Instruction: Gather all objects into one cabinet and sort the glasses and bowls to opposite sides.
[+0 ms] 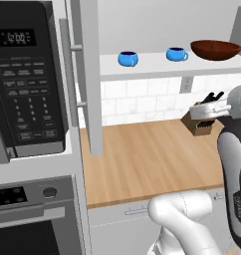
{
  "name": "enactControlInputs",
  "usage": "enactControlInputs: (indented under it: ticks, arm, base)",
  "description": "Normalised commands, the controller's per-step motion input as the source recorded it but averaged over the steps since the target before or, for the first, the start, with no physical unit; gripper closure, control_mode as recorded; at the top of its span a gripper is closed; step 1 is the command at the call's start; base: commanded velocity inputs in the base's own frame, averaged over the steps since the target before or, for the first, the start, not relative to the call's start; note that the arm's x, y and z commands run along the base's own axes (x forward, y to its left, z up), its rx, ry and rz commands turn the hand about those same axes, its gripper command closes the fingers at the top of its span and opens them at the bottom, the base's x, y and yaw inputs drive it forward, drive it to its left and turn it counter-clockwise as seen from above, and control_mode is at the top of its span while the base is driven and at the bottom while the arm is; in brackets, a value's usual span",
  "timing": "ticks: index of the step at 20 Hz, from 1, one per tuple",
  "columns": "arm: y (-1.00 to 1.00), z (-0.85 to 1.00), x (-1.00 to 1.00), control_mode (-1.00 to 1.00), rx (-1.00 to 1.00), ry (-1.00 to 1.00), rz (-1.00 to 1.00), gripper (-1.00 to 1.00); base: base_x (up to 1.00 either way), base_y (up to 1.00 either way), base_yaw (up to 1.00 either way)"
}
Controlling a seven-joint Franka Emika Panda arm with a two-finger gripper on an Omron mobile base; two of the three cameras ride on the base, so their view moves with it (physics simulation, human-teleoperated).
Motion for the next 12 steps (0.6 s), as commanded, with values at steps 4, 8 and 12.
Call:
enactControlInputs:
  ticks: [4,8,12]
  arm:
    - [0.00,0.00,-0.62,-1.00,0.02,0.00,-0.02,-1.00]
    - [0.02,0.00,-0.07,-1.00,-0.01,0.01,-0.01,-1.00]
    - [0.00,0.00,0.00,1.00,0.00,0.01,-0.01,-1.00]
  base:
    - [0.00,0.00,0.00]
    - [0.00,0.00,0.00]
    - [0.00,-0.11,-0.22]
